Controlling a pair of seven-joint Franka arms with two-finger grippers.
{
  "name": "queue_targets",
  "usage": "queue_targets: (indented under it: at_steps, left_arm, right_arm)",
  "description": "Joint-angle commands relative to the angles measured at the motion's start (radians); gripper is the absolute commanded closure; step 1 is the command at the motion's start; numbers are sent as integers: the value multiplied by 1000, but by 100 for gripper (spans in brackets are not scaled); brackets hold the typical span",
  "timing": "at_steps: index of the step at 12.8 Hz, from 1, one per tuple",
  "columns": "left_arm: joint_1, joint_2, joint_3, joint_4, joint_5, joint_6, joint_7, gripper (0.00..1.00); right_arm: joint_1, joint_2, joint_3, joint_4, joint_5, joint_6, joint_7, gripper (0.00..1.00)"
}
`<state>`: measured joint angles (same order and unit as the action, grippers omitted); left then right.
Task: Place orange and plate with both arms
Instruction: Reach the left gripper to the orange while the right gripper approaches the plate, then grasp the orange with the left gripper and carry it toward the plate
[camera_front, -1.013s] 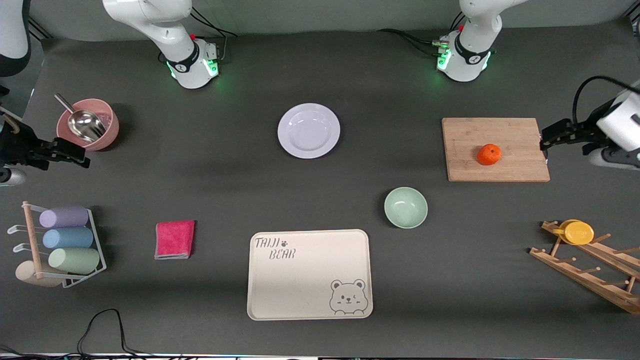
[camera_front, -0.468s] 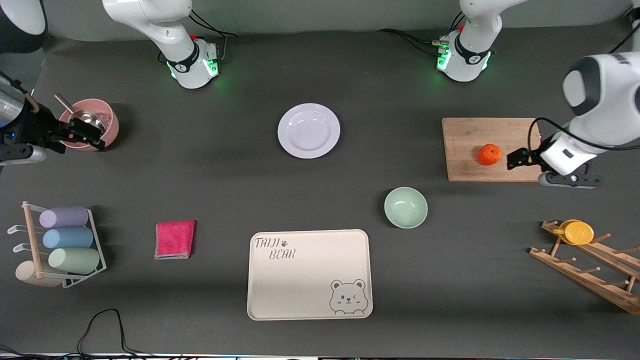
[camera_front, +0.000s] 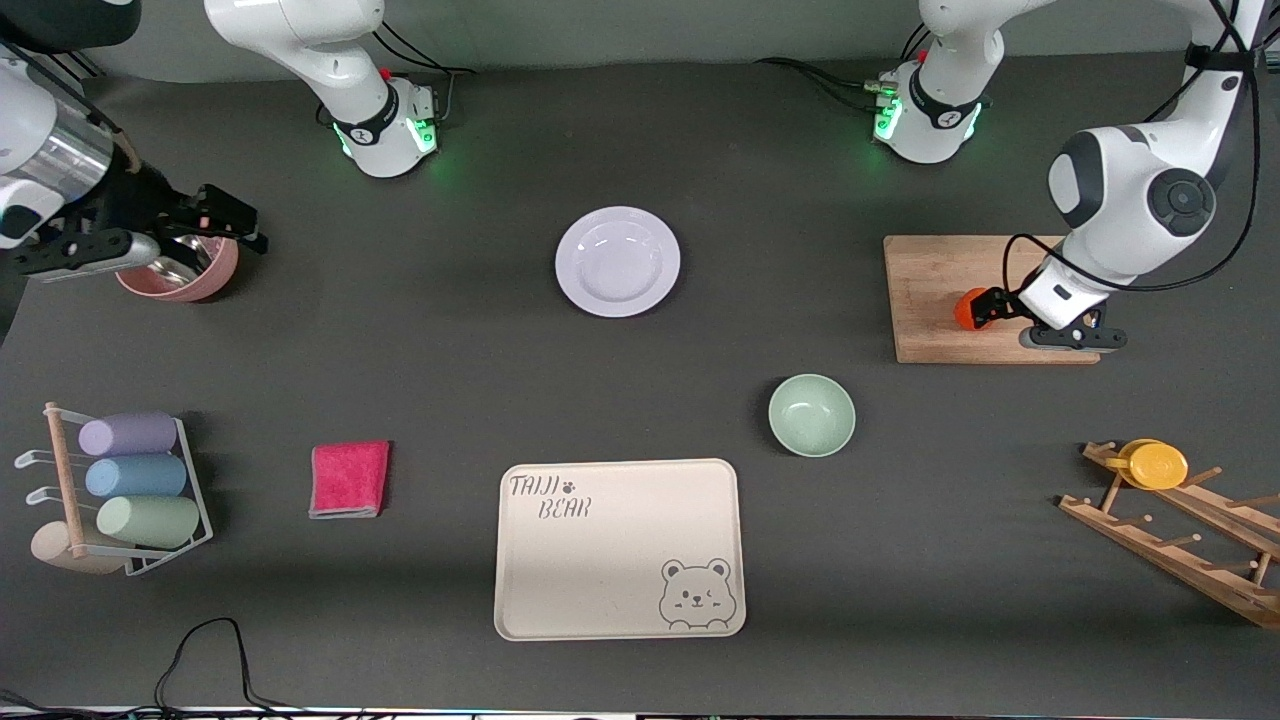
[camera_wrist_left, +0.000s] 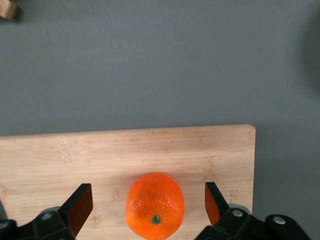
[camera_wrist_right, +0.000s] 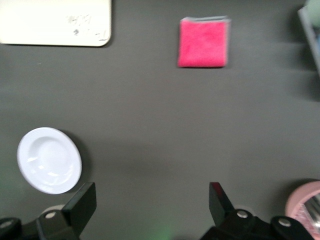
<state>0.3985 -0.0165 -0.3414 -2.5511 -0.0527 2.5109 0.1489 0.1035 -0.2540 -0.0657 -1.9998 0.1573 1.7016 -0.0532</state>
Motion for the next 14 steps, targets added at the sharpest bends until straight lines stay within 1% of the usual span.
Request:
queue_targets:
  at_steps: [1, 2, 3, 5, 8, 9, 10, 11, 12, 13, 14]
  left_arm:
    - [3, -22, -1, -73, 8, 64, -12, 0]
    - [3, -14, -1, -92, 8, 94, -12, 0]
    - [3, -1, -1, -106, 8, 121, -12, 0]
    - [34, 41, -1, -119, 8, 173, -12, 0]
    - [36, 98, -1, -135, 7, 215, -12, 0]
    - [37, 99, -1, -135, 8, 212, -14, 2]
    - [36, 96, -2, -135, 7, 204, -20, 7]
    - [33, 95, -2, -135, 8, 200, -29, 21]
    - [26, 90, -2, -135, 8, 195, -31, 51]
    - [25, 84, -5, -135, 8, 186, -29, 77]
    - [23, 67, -8, -133, 7, 163, -31, 100]
  right_arm:
    - [12, -25, -11, -77, 92, 35, 6, 0]
    - [12, -27, -11, -109, 157, 45, 1, 0]
    - [12, -27, -13, -140, 201, 67, -5, 0]
    - [10, -28, -20, -235, 328, 127, -107, 0]
    - [10, -16, -72, -388, 523, 219, -276, 0]
    - [10, -10, -75, -437, 604, 252, -340, 0]
    - [11, 4, -75, -489, 696, 286, -418, 0]
    - [12, 28, -75, -528, 779, 306, -489, 0]
    - [12, 65, -75, -554, 862, 312, -575, 0]
    - [12, 105, -75, -571, 937, 312, -662, 0]
    - [13, 143, -75, -591, 1012, 312, -744, 0]
